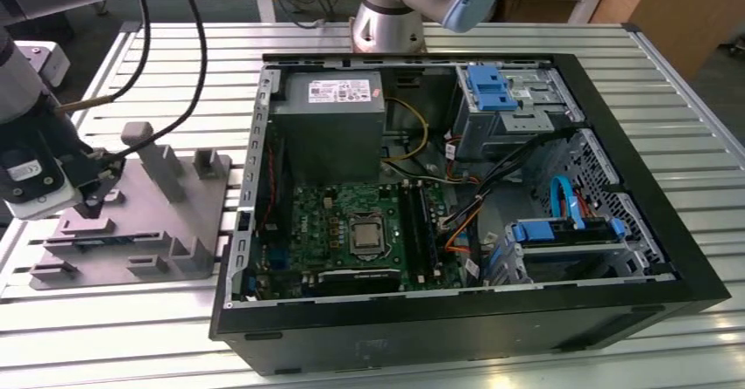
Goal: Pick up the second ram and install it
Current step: 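Reach for the second ram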
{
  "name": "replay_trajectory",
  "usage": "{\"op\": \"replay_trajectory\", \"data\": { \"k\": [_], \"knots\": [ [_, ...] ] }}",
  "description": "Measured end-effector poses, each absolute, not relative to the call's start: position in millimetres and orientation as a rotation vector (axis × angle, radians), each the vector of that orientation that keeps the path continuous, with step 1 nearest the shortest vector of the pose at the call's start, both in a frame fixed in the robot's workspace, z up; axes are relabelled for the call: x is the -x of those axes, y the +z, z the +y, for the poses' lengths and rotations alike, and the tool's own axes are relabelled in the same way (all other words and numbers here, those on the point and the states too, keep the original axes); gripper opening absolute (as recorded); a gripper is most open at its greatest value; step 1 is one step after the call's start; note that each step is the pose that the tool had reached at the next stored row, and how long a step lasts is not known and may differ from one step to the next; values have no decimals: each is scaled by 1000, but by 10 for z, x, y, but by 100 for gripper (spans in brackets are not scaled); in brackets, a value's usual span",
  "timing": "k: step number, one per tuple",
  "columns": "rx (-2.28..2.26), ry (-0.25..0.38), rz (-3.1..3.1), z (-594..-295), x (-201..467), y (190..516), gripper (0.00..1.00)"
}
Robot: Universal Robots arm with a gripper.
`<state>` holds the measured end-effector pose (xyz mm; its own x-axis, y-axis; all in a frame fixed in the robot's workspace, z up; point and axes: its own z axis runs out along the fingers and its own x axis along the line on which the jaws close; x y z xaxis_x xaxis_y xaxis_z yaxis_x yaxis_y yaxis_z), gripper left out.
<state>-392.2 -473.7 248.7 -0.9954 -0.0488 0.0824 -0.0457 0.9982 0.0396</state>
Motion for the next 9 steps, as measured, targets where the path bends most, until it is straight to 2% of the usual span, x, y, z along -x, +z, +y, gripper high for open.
{"op": "replay_trajectory", "data": {
  "k": [9],
  "knots": [
    [-73, -58, -3053, -4763, 3920, 2327, 10]
  ]
}}
